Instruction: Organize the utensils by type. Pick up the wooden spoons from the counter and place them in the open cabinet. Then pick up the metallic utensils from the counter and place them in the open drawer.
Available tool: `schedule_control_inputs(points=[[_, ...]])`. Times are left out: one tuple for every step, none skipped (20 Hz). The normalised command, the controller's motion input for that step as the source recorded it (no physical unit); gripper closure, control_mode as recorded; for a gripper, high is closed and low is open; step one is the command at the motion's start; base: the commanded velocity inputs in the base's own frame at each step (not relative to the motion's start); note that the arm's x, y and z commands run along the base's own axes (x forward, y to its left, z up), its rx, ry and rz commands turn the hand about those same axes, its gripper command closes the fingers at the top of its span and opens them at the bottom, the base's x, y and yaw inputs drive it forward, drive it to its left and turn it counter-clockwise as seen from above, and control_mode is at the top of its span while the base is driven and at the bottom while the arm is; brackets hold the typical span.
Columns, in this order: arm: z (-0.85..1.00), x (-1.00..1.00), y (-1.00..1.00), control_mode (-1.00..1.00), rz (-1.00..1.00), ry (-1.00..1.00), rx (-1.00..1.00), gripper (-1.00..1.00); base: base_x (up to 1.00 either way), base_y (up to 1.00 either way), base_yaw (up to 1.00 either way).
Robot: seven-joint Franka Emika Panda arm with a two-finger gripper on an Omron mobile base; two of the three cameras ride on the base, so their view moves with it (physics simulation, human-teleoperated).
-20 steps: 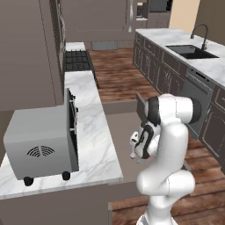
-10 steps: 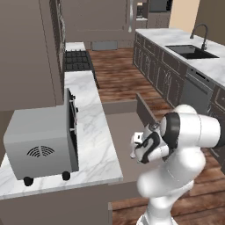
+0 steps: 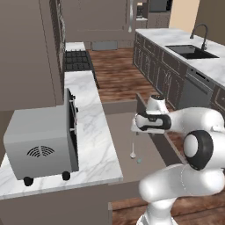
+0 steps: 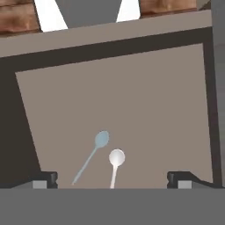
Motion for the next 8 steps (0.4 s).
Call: schedule_control_inputs(points=[[0.95,0.1,-0.05,-1.0,0.16,0.34,0.0,-1.0,0.0,0.0,0.0],[0.96,0.05,-0.04,-1.0,0.15,0.32,0.0,-1.0,0.0,0.0,0.0],[0.9,0.0,-0.04,-1.0,0.13,0.34,0.0,-1.0,0.0,0.0,0.0],[0.8,-0.04,0.0,-1.0,0.11,0.31,0.0,-1.0,0.0,0.0,0.0],[0.71,-0.21,-0.02,-1.0,0.1,0.25,-0.01,-1.0,0.0,0.0,0.0],[0.63,-0.34,-0.05,-1.0,0.08,0.17,-0.03,-1.0,0.0,0.0,0.0],[0.61,-0.35,-0.08,-1.0,0.04,0.11,-0.06,-1.0,0.0,0.0,0.0],[0.58,-0.36,-0.07,-1.0,0.03,0.03,-0.08,-1.0,0.0,0.0,0.0]])
